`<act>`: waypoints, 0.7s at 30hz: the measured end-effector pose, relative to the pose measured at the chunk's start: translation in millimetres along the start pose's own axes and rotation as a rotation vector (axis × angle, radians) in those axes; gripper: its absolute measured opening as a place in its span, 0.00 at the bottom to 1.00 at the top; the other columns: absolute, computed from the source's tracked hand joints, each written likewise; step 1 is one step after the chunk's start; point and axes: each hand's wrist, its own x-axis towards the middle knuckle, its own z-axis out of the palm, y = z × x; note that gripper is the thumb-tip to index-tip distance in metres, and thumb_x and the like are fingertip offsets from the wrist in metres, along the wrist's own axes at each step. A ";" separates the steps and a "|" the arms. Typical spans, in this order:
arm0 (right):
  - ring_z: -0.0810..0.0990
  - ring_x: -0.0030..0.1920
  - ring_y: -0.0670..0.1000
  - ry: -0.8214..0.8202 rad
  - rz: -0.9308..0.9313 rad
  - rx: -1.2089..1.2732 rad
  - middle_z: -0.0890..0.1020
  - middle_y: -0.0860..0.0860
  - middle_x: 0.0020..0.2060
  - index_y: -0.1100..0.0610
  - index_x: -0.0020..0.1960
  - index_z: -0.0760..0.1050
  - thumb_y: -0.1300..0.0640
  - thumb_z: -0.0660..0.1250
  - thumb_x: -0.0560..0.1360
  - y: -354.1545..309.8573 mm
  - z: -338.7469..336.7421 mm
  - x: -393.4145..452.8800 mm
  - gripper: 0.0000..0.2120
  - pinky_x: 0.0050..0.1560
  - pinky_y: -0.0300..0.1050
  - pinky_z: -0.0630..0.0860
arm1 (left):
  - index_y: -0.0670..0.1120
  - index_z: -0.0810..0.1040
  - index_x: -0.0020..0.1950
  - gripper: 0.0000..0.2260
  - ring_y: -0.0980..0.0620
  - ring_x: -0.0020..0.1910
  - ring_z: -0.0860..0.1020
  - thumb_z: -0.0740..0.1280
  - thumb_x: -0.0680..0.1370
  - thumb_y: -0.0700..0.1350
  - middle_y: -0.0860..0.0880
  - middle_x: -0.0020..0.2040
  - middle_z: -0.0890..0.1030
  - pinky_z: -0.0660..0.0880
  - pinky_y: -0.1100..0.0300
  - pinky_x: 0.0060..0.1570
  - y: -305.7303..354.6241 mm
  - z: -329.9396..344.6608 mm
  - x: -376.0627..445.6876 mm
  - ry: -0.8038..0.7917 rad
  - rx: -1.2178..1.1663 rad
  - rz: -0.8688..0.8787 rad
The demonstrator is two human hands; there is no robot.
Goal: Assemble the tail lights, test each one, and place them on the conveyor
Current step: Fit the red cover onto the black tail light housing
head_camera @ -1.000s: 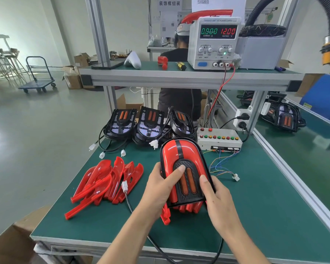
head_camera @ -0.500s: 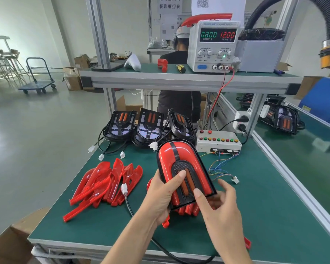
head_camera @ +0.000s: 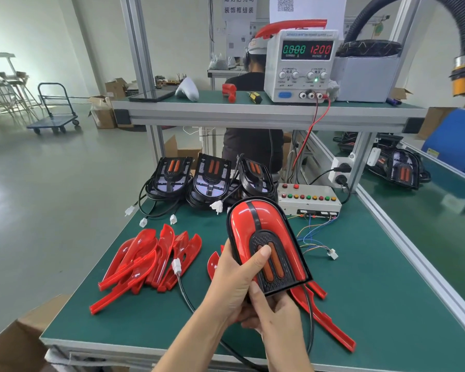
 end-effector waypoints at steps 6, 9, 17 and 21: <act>0.83 0.30 0.59 -0.019 -0.007 0.099 0.84 0.66 0.34 0.63 0.54 0.80 0.50 0.75 0.65 10.1 -3.6 0.7 0.23 0.31 0.44 0.80 | 0.45 0.81 0.64 0.37 0.41 0.54 0.84 0.69 0.68 0.73 0.38 0.58 0.84 0.82 0.47 0.52 10.5 2.0 1.5 0.013 -0.036 -0.176; 0.84 0.32 0.58 -0.036 -0.022 0.066 0.85 0.63 0.34 0.64 0.54 0.78 0.49 0.75 0.64 16.4 -4.8 -0.8 0.25 0.32 0.43 0.80 | 0.46 0.85 0.61 0.37 0.43 0.58 0.84 0.61 0.71 0.76 0.40 0.60 0.84 0.82 0.51 0.51 24.0 -8.1 11.5 0.001 -0.078 -0.197; 0.85 0.33 0.59 -0.093 0.006 -0.003 0.85 0.61 0.35 0.65 0.51 0.78 0.56 0.74 0.73 21.2 -1.3 1.5 0.13 0.32 0.44 0.80 | 0.41 0.83 0.61 0.28 0.40 0.54 0.85 0.70 0.72 0.63 0.39 0.54 0.86 0.82 0.47 0.54 33.1 -13.0 21.9 0.214 0.015 -0.118; 0.86 0.34 0.60 -0.112 0.010 -0.015 0.86 0.62 0.37 0.65 0.51 0.79 0.55 0.74 0.74 21.5 -1.9 0.9 0.13 0.33 0.44 0.80 | 0.41 0.83 0.59 0.27 0.40 0.53 0.85 0.71 0.72 0.62 0.39 0.53 0.86 0.83 0.48 0.50 32.6 -16.2 19.9 0.220 -0.009 -0.089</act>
